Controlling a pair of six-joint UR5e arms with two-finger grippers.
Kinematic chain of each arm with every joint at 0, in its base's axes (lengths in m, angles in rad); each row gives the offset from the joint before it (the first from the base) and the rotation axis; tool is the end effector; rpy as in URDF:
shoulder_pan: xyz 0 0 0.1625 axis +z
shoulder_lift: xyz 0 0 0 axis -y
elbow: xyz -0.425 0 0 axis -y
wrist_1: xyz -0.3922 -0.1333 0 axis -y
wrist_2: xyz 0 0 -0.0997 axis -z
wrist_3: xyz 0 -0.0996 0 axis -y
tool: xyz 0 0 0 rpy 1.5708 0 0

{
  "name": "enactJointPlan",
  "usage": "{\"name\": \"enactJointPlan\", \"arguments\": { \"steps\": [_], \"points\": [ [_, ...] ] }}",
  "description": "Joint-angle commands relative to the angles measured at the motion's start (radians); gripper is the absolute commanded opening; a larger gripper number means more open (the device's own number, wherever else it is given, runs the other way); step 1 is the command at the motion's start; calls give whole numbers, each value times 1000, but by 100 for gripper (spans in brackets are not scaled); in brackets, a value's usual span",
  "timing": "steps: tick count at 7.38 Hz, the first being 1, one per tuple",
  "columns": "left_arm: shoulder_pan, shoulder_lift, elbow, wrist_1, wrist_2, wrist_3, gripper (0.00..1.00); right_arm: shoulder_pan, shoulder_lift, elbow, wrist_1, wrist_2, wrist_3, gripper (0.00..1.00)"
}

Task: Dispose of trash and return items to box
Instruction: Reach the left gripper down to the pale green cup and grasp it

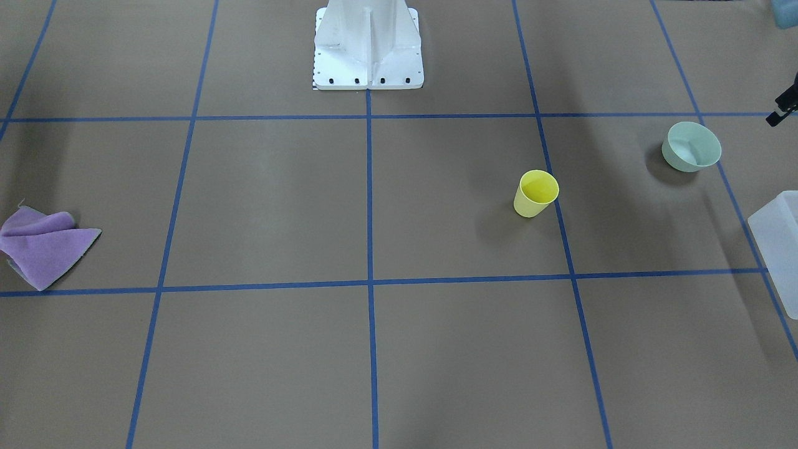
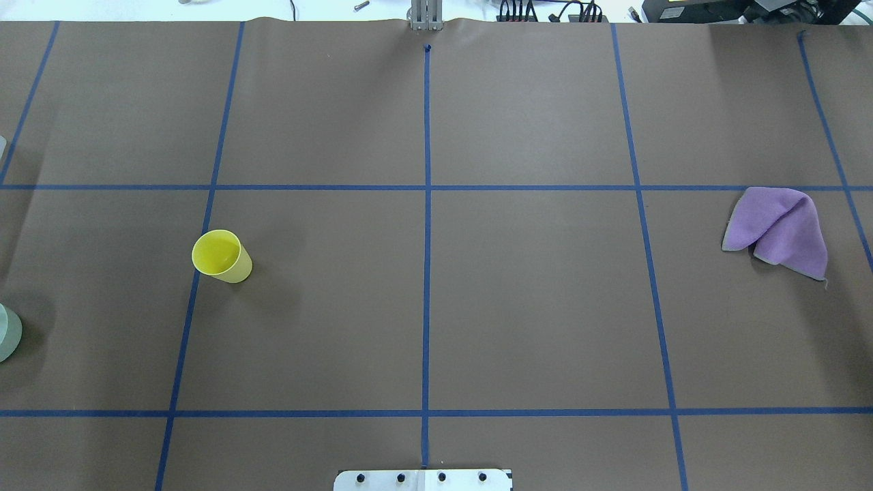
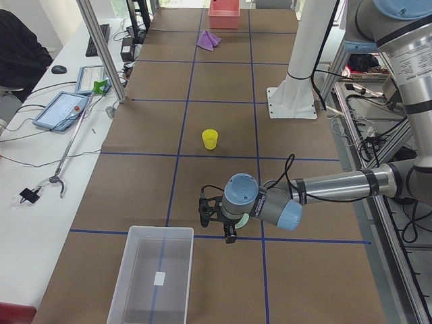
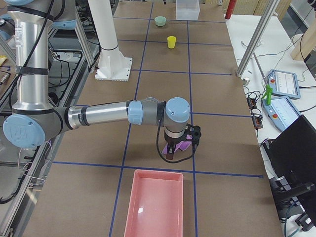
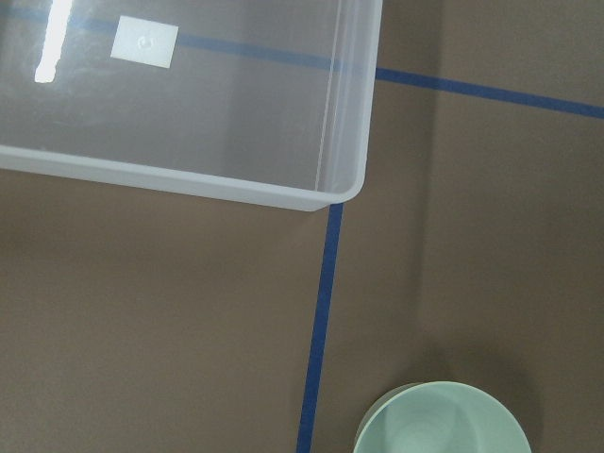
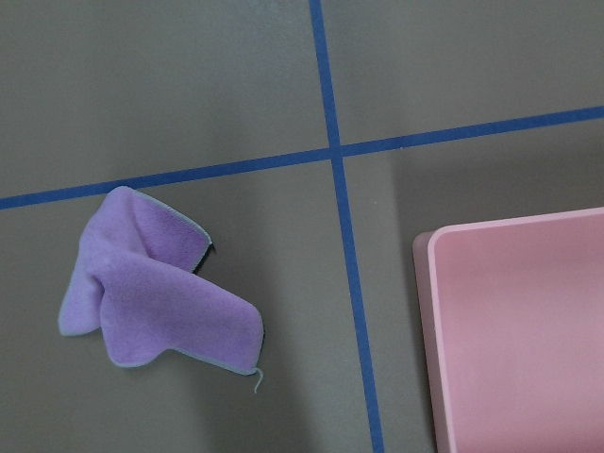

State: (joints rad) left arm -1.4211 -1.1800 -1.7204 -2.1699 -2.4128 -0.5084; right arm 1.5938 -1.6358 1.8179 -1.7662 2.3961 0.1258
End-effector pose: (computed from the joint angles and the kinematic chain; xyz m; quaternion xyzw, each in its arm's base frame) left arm -0.0083 -0.3406 0.6763 0.0238 0.4331 -0.0886 0.8967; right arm 0.0706 -0.4554 0.5845 -0.0267 -0.4002 0.0708 0.9133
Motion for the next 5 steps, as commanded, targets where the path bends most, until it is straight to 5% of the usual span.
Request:
{"name": "enactJointPlan", "arguments": {
  "steps": [1, 5],
  "points": [
    [94, 3, 64, -102, -15, -38, 99, -1, 10, 1, -2, 22, 0, 100],
    [206, -3, 105, -100, -67, -39, 98, -21, -6, 0, 1, 17, 11, 100]
  ]
}}
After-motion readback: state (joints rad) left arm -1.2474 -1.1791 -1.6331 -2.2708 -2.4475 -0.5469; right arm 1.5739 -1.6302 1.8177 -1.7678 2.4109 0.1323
